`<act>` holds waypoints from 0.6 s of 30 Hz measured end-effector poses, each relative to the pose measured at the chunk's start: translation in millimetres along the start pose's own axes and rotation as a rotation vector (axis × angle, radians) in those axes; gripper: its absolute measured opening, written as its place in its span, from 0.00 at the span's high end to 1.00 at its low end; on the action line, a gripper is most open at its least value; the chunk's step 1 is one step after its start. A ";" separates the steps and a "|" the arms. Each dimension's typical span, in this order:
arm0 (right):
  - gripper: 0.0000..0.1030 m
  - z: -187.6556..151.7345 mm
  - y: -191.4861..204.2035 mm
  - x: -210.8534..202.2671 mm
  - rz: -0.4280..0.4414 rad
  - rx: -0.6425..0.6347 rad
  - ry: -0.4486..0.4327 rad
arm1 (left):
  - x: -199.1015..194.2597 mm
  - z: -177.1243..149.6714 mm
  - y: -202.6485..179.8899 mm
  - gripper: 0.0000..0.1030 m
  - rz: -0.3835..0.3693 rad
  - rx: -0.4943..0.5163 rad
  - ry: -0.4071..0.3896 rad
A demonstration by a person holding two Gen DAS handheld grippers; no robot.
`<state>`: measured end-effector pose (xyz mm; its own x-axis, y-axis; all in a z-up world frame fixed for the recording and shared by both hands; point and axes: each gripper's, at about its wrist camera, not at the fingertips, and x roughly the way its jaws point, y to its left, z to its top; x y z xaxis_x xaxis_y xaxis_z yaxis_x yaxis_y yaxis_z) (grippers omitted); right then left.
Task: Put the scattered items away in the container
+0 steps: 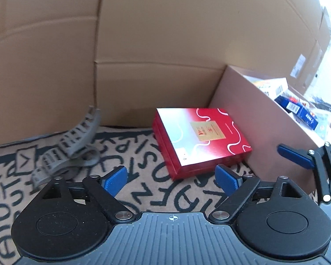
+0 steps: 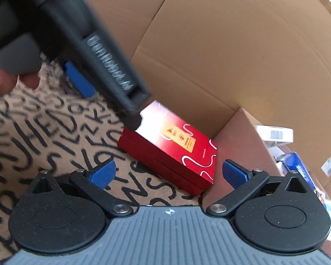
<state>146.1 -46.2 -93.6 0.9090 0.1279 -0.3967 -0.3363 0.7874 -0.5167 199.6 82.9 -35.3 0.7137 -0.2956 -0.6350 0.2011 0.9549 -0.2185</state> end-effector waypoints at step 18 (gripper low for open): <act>0.01 -3.2 4.1 41.3 -0.088 -0.188 0.043 | 48.9 49.8 13.6 0.11 0.014 -0.026 -0.013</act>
<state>181.5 -39.7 -114.5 0.9267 0.0346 -0.3742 -0.3001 0.6674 -0.6816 270.6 82.8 -32.5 0.7250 -0.2816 -0.6285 0.1736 0.9579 -0.2289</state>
